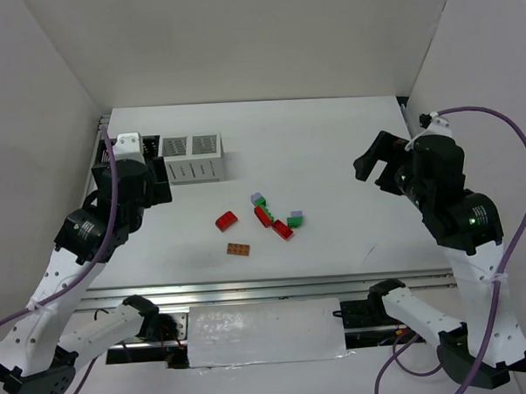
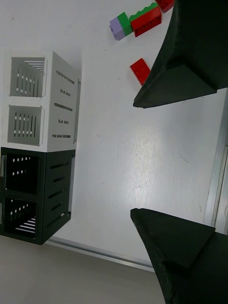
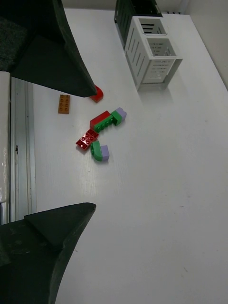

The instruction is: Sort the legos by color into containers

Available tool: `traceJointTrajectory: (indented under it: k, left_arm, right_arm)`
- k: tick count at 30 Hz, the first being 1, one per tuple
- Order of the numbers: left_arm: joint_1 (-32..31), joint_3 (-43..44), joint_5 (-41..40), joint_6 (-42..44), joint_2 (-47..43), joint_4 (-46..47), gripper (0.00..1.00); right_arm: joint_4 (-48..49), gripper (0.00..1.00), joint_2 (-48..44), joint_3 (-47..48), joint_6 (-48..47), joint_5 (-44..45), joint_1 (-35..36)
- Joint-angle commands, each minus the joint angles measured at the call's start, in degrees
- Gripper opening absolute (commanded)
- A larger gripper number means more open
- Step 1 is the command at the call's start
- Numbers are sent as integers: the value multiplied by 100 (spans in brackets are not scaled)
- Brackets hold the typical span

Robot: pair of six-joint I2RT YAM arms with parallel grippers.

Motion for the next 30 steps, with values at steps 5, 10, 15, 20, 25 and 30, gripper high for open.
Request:
traceJointTrajectory:
  k: [5, 10, 15, 20, 25, 30]
  left_arm:
    - [-9, -320, 1119, 433, -232, 411, 99]
    - [-18, -857, 2555, 855, 187, 1123, 100]
    - [-79, -1261, 2995, 768, 1251, 1790, 99]
    - [-290, -1631, 3558, 1171, 2192, 2450, 92]
    - [-299, -1649, 3883, 1365, 2974, 2661, 90]
    - [-308, -1307, 3726, 1400, 3738, 2715, 88]
  right_arm:
    - [-17, 100, -167, -143, 124, 2, -22]
    - [97, 100, -229, -336, 71, -427, -30]
    - [237, 100, -413, -670, -34, -973, -13]
    - [396, 100, -659, -942, -43, -1280, -22]
    - [431, 100, -695, -1048, -61, -1448, -22]
    - [519, 100, -747, -1198, -96, -1588, -30]
